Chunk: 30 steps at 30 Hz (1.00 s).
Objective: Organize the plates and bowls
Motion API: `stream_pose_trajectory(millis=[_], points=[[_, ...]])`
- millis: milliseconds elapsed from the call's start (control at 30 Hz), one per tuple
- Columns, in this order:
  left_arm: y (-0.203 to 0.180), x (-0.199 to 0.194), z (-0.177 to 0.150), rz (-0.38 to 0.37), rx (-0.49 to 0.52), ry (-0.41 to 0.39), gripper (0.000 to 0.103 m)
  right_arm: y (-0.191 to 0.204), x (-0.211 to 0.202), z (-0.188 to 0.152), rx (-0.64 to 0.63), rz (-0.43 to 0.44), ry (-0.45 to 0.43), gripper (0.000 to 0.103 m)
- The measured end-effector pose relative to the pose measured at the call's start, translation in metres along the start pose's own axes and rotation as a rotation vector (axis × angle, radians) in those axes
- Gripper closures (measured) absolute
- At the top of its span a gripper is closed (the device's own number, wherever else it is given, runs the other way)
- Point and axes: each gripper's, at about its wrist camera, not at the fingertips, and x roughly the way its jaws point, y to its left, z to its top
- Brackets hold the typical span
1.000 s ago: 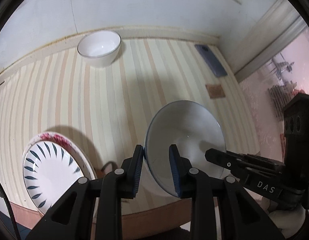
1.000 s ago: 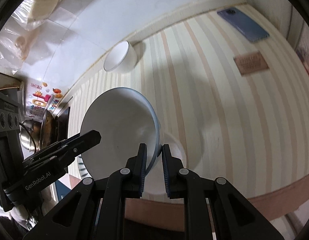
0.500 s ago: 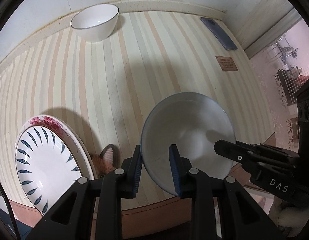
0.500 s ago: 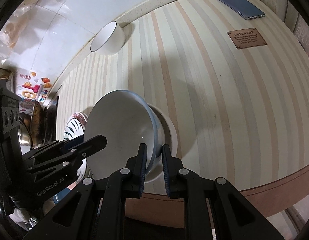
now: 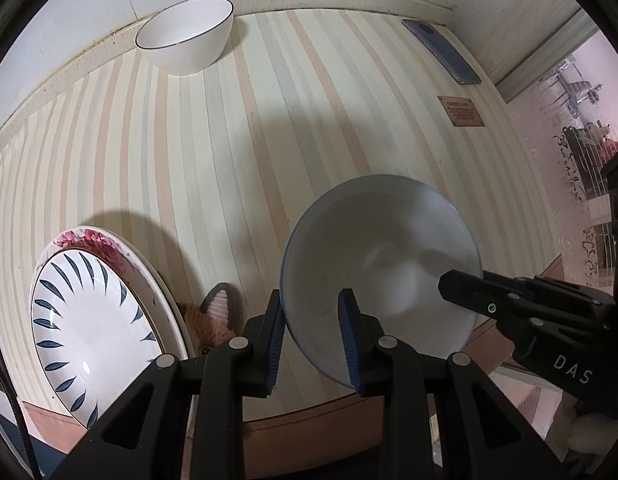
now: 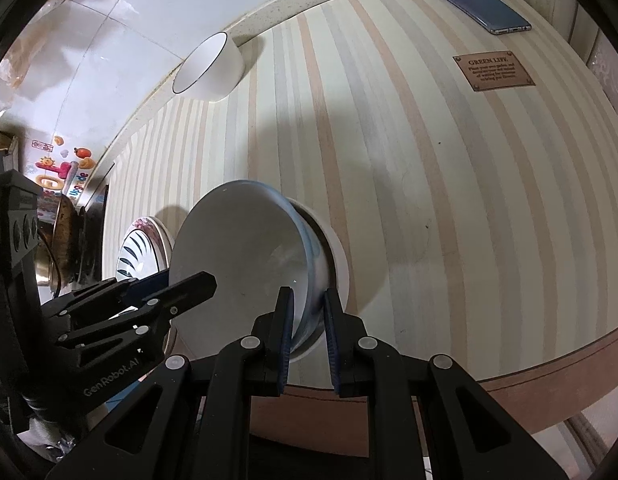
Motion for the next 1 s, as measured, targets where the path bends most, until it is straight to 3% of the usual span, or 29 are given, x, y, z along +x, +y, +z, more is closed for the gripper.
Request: stream_pose_trajectory(millis=[533, 600, 700, 733, 833, 1000], points=[[-0.001, -0.001, -0.003, -0.002, -0.018, 0.035, 0.079, -0.001, 0.0, 0.006, 0.008, -0.003, 0.041, 0.084], [0.003, -0.017, -0.001, -0.026, -0.052, 0.013, 0.079, -0.003, -0.004, 0.008, 0.026, 0.019, 0.056, 0.083], [0.011, -0.059, 0.013, -0.058, -0.095, -0.094, 0.078, -0.003, -0.022, 0.018, 0.036, 0.058, 0.05, 0.081], [0.015, -0.072, 0.021, -0.063, -0.108, -0.128, 0.076, -0.002, -0.03, 0.025, 0.042, 0.077, 0.037, 0.078], [0.038, -0.095, 0.053, -0.058, -0.163, -0.21, 0.071, 0.01, -0.052, 0.056, 0.029, 0.122, -0.013, 0.05], [0.098, -0.086, 0.118, 0.014, -0.278, -0.243, 0.071, 0.045, -0.053, 0.124, -0.036, 0.16, -0.087, 0.047]])
